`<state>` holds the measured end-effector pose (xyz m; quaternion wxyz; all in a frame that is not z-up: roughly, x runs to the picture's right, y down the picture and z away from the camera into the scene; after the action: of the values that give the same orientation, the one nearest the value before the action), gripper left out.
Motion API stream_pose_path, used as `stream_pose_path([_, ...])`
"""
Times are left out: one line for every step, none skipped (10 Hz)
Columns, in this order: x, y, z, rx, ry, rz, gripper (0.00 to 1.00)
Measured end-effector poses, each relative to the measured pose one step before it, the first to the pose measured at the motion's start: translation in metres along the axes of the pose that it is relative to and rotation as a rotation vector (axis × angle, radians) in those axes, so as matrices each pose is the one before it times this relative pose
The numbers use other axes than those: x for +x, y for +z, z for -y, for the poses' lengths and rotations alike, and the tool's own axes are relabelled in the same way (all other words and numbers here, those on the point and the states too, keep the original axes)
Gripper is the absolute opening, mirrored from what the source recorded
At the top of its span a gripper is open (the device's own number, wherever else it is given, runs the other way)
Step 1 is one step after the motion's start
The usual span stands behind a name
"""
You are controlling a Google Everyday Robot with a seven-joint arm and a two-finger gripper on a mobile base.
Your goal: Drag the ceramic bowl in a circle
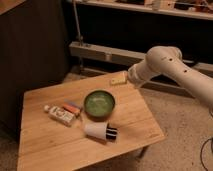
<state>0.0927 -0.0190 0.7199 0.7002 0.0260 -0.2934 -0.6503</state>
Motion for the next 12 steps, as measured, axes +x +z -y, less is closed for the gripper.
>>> stream_pose_path([0.00066, 0.01421, -0.00441, 0.00365, 0.01728, 0.02213, 0.80])
stream_pose_path([0.00125, 0.01762, -0.00778, 0.00108, 0.02350, 0.02625, 0.80])
stream_pose_path([0.00081, 0.01552, -0.00609, 0.00115, 0.01706, 0.02267, 0.80])
stream_pose_path([0.00037, 0.01766, -0.00671, 0.00384, 0.01598, 0.02493, 0.80])
stream_pose_path([-0.00013, 0.01632, -0.00637, 0.00840, 0.01645, 0.02321, 0.80])
stream_pose_path([-0.00086, 0.01375, -0.00540, 0.01062, 0.00881, 0.02246, 0.80])
stream_pose_path([0.00013, 0.01229, -0.00456, 0.00866, 0.00771, 0.02217, 0.80])
stream_pose_path([0.00104, 0.01707, -0.00259, 0.00037, 0.00203, 0.03078, 0.80])
stream_pose_path([0.00211, 0.01321, -0.00089, -0.00318, 0.00099, 0.02596, 0.80])
stream_pose_path([0.00165, 0.01588, -0.00400, -0.00459, 0.00787, 0.03513, 0.80])
stream_pose_path([0.00361, 0.00875, -0.00420, -0.00199, 0.00899, 0.01591, 0.80])
stream_pose_path([0.00236, 0.00399, -0.00174, -0.00145, 0.00548, 0.01144, 0.80])
